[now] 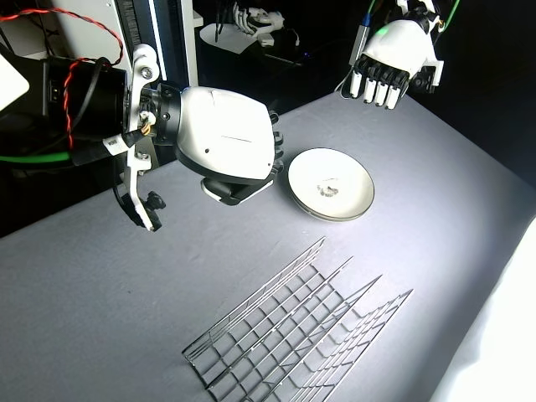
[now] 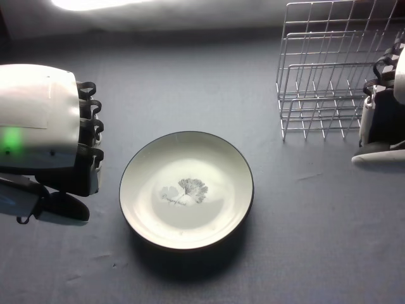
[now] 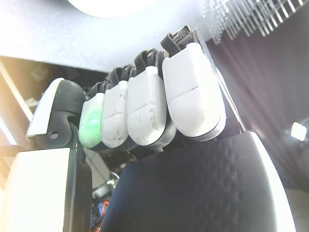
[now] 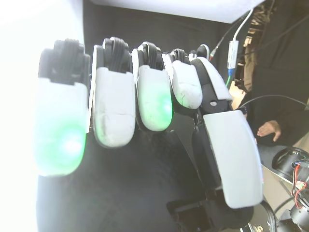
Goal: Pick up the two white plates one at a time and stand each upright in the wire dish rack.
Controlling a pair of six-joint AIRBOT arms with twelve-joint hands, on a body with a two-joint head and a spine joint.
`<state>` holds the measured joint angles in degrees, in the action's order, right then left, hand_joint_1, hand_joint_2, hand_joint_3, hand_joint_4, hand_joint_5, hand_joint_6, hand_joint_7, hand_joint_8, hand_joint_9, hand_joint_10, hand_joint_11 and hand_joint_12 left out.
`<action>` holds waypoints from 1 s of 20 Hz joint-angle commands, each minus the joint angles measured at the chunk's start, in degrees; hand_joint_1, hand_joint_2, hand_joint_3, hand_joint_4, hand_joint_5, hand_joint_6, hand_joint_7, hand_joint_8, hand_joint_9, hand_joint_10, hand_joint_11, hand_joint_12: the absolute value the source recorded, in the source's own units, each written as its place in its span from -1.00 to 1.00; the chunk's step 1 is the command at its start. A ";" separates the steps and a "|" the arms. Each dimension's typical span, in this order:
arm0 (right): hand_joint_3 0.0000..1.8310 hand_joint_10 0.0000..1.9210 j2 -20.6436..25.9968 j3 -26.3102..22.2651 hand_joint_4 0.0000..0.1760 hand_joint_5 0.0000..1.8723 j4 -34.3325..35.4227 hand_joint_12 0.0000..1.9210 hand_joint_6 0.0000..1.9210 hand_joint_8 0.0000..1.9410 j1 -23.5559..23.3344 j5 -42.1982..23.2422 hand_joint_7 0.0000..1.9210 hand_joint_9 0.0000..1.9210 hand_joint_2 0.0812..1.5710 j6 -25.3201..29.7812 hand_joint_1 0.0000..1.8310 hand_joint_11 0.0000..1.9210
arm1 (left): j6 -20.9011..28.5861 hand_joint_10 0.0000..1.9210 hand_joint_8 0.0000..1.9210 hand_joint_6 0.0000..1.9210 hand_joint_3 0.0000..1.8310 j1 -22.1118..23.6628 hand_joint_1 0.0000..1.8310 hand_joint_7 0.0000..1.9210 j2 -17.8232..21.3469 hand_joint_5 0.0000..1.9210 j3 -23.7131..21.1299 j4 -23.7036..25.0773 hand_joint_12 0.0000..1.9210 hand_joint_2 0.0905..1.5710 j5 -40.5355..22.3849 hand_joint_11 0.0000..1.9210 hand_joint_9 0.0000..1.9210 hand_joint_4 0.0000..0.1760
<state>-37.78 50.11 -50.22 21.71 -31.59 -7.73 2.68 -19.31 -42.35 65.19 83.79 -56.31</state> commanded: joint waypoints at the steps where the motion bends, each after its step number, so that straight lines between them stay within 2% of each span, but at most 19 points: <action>1: -0.86 -0.94 0.11 -0.02 -1.00 -0.97 2.29 -0.86 -0.94 -0.94 -0.35 -4.48 -0.97 -0.99 0.45 0.01 -0.99 -1.00 | -0.02 -1.00 -1.00 -1.00 -0.85 0.90 -1.00 -1.00 0.32 -1.00 0.30 -3.55 -1.00 0.28 -2.62 -1.00 -1.00 -1.00; 3: -0.98 -0.99 -0.04 -0.03 -1.00 -0.98 2.28 -0.96 -1.00 -1.00 -0.21 -4.62 -0.97 -0.99 0.53 -0.09 -1.00 -1.00 | 0.00 -1.00 -1.00 -1.00 -0.97 1.30 -1.00 -1.00 0.30 -1.00 0.48 -3.09 -1.00 0.37 -2.62 -1.00 -1.00 -1.00; 4: -1.00 -1.00 -0.04 -0.02 -1.00 -0.95 2.28 -0.90 -1.00 -1.00 -0.09 -4.66 -0.95 -0.97 0.55 -0.09 -1.00 -1.00 | 0.00 -1.00 -1.00 -1.00 -0.97 1.46 -1.00 -1.00 0.30 -1.00 0.48 -2.98 -1.00 0.37 -2.62 -1.00 -1.00 -1.00; 10: -1.00 -1.00 -0.08 -0.02 -1.00 -0.98 2.28 -1.00 -0.99 -0.99 0.65 -5.62 -0.98 -0.99 0.55 -0.14 -1.00 -1.00 | 0.31 -1.00 -1.00 -1.00 -0.97 1.67 -1.00 -1.00 0.17 -1.00 0.33 -2.61 -1.00 0.38 -2.62 -1.00 -1.00 -1.00; 15: -1.00 -0.99 -0.18 -0.02 -1.00 -0.96 2.28 -0.99 -0.99 -0.99 0.88 -5.75 -0.94 -0.97 0.55 -0.25 -1.00 -0.98 | 1.27 -1.00 -1.00 -1.00 -0.98 2.50 -1.00 -1.00 -0.39 -1.00 2.05 1.12 -1.00 0.40 -5.32 -1.00 -1.00 -1.00; 17: -1.00 -1.00 -0.20 0.00 -1.00 -1.00 2.28 -1.00 -1.00 -1.00 0.96 -5.77 -0.98 -1.00 0.55 -0.25 -1.00 -1.00 | 3.93 -1.00 -1.00 -1.00 -0.98 2.45 -1.00 -1.00 -0.61 -1.00 3.21 3.71 -1.00 0.39 -6.59 -1.00 -1.00 -1.00; 18: -1.00 -1.00 -0.17 0.04 -1.00 -1.00 2.27 -1.00 -1.00 -1.00 1.67 -5.77 -0.98 -1.00 0.55 -0.29 -1.00 -1.00 | 5.42 -1.00 -1.00 -1.00 -0.98 3.28 -1.00 -1.00 -1.58 -1.00 4.94 8.10 -1.00 0.39 -7.47 -1.00 -1.00 -1.00; 20: -1.00 -1.00 -0.18 0.20 -1.00 -1.00 2.27 -1.00 -1.00 -1.00 2.10 -5.77 -0.99 -1.00 0.54 -0.35 -1.00 -1.00 | 5.42 -1.00 -1.00 -1.00 -0.98 4.93 -1.00 -1.00 -2.46 -1.00 5.90 11.48 -1.00 0.39 -9.51 -1.00 -1.00 -1.00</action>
<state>-38.24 50.17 -50.68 24.49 -32.73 -8.10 7.86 -14.92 -44.99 71.33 101.41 -62.89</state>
